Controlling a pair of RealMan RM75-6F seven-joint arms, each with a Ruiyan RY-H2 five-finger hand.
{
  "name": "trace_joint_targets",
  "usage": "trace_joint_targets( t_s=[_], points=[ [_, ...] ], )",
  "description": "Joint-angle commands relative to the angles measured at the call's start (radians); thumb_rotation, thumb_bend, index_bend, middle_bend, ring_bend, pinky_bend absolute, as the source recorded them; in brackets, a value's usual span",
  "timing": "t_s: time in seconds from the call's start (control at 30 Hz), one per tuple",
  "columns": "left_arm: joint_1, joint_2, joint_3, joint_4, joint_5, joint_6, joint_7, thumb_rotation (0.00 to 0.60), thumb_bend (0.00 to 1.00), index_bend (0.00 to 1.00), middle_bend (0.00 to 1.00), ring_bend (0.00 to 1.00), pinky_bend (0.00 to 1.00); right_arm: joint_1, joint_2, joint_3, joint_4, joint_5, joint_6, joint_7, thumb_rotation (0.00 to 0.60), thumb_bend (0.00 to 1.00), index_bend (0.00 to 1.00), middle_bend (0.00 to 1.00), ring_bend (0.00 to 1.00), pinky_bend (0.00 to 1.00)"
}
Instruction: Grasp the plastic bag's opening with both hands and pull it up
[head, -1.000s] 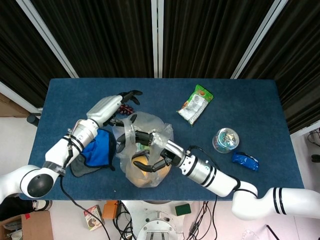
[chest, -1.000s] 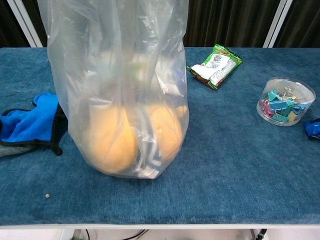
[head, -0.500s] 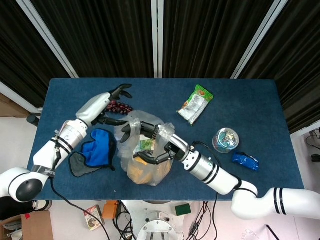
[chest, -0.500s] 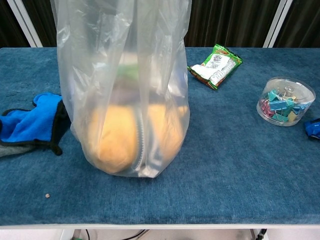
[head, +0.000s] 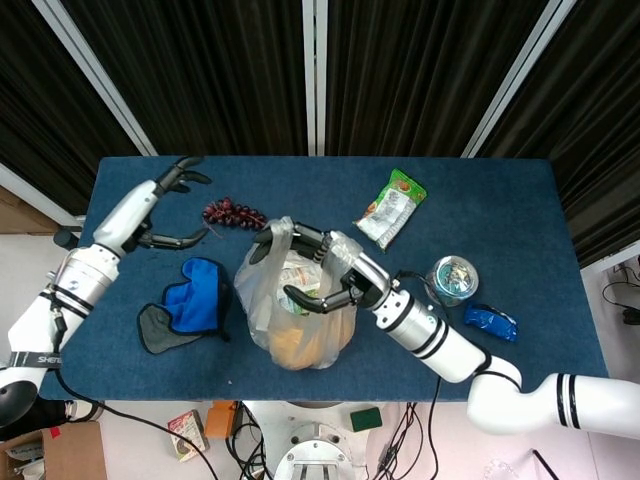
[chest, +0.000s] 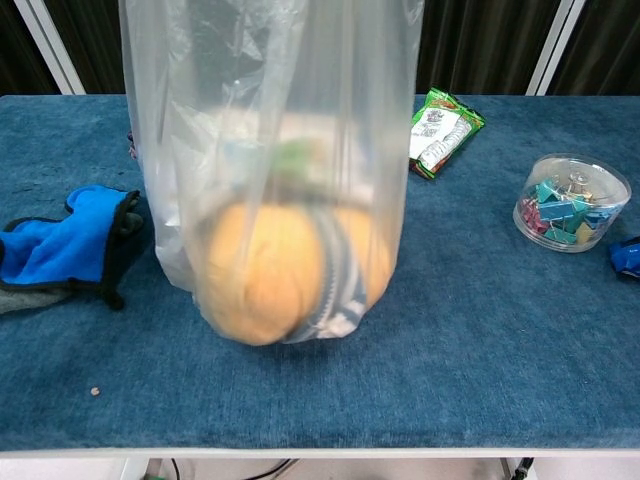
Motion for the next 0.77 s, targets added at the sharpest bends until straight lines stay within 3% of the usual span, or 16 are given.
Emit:
trace_joint_targets(
  t_s=[0.03, 0.4, 0.77],
  points=[
    [0.081, 0.025, 0.01, 0.045, 0.057, 0.079, -0.085, 0.544, 0.28, 0.08, 0.2, 0.13, 0.2, -0.001, 0.009, 0.012, -0.004, 0.007, 0.001, 0.001, 0.6, 0.42, 0.26, 0.32, 0.16, 0.2],
    [0.239, 0.0, 0.062, 0.169, 0.123, 0.307, -0.182, 0.559, 0.3, 0.09, 0.2, 0.13, 0.2, 0.017, 0.047, 0.095, -0.015, 0.086, -0.01, -0.058, 0.6, 0.42, 0.26, 0.32, 0.16, 0.2],
    [0.271, -0.051, 0.103, 0.255, 0.182, 0.344, -0.29, 0.558, 0.3, 0.09, 0.2, 0.13, 0.2, 0.048, 0.1, 0.207, -0.03, 0.203, -0.038, -0.127, 0.6, 0.42, 0.26, 0.32, 0.16, 0.2]
  ],
)
